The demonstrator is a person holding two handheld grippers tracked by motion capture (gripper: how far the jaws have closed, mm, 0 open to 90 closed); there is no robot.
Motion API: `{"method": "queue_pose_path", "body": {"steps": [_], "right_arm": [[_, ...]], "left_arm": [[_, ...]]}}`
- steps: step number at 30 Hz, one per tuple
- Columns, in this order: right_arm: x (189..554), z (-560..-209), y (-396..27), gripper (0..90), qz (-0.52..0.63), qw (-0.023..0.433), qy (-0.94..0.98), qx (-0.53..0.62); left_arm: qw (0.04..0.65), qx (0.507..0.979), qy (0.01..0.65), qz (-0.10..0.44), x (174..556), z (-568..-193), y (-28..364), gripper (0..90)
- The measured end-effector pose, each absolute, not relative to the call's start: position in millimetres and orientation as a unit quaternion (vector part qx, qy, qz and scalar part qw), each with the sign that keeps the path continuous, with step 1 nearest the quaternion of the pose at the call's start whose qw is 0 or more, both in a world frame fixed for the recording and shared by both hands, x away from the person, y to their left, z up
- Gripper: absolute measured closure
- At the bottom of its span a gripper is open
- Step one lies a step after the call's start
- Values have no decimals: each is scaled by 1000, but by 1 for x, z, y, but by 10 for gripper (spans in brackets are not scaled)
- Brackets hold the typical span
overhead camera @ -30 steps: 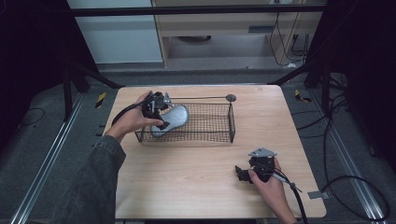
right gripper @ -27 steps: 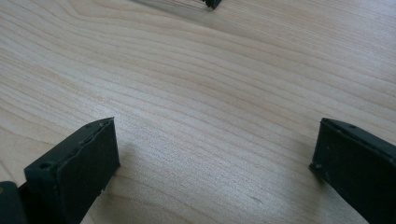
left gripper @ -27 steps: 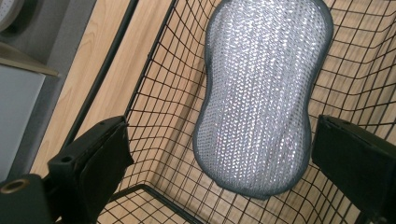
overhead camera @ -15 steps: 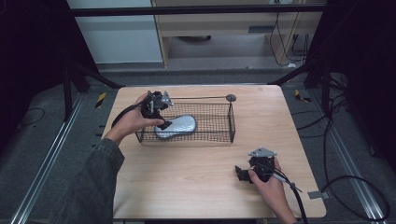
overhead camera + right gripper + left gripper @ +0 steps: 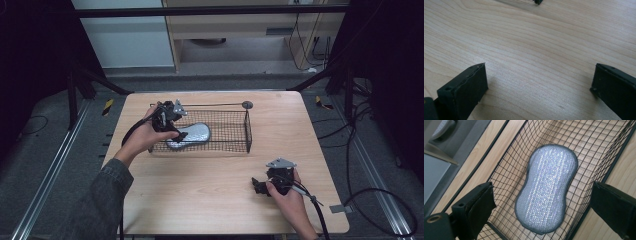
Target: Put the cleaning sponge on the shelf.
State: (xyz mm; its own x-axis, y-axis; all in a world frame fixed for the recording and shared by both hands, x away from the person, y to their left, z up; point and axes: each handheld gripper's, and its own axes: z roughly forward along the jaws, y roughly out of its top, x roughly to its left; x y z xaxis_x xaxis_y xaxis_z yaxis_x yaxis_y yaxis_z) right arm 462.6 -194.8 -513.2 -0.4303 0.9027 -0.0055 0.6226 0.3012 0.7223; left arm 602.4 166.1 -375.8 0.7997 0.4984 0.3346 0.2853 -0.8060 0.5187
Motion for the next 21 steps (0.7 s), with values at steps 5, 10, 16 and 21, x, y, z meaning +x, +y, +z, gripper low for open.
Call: {"method": "queue_pose_path", "body": {"steps": [5, 10, 16, 21], "right_arm": [[463, -513, -195, 3, 331, 212, 778, 490], [463, -513, -195, 3, 331, 211, 778, 490], [463, -513, -195, 4, 331, 211, 778, 491], [463, -513, -195, 3, 331, 211, 778, 491]], "left_arm": [[234, 916, 223, 236, 592, -377, 160, 52], [252, 908, 238, 236, 583, -377, 155, 49], [266, 904, 239, 235, 571, -377, 147, 46], [274, 901, 238, 237, 559, -378, 142, 47]]}}
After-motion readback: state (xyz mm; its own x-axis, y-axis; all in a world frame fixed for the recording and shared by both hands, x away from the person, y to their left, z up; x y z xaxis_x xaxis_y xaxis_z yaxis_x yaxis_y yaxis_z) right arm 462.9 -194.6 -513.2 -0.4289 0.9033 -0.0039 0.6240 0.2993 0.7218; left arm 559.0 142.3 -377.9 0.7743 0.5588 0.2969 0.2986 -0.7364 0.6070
